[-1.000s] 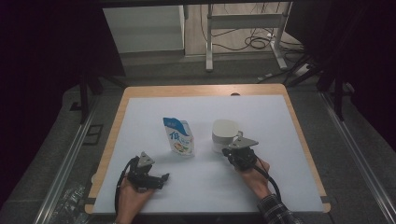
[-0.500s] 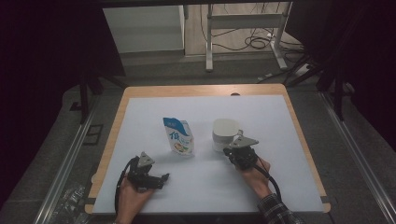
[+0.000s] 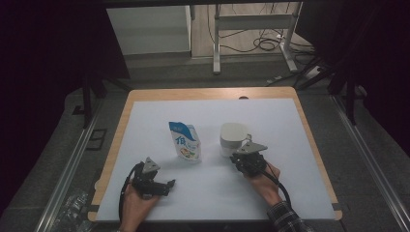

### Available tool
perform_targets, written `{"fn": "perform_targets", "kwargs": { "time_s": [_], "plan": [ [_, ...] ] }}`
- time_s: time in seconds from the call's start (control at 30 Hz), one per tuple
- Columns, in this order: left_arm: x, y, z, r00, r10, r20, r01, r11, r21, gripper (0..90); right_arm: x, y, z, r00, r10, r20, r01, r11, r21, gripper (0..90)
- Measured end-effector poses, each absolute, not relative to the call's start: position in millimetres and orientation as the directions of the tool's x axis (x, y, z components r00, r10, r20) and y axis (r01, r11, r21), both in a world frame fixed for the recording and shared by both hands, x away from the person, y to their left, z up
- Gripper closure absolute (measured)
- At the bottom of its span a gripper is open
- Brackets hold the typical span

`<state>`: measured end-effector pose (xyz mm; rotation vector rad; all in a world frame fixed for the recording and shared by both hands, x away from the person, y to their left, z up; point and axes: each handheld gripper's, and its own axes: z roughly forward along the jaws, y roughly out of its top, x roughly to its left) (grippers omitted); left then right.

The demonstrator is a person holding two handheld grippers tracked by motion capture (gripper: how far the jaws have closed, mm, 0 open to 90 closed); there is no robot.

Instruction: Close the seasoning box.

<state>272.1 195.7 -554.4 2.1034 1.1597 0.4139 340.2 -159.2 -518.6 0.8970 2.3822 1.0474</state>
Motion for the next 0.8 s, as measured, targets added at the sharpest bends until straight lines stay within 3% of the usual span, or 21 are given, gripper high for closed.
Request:
{"fn": "perform_targets", "kwargs": {
  "time_s": [0.33,0.8],
  "plan": [
    [272.2,195.7,-554.4,0.551,0.833,-0.051,0.614,-0.364,0.701,3.1,332.0,-165.2,-510.3,-0.726,0.686,-0.052,0.427,0.508,0.748,52.4],
    [272.2,195.7,-554.5,0.55,0.833,-0.05,0.613,-0.363,0.702,3.2,313.1,-176.8,-491.5,-0.738,0.674,-0.039,0.419,0.503,0.756,31.5]
  ]
}}
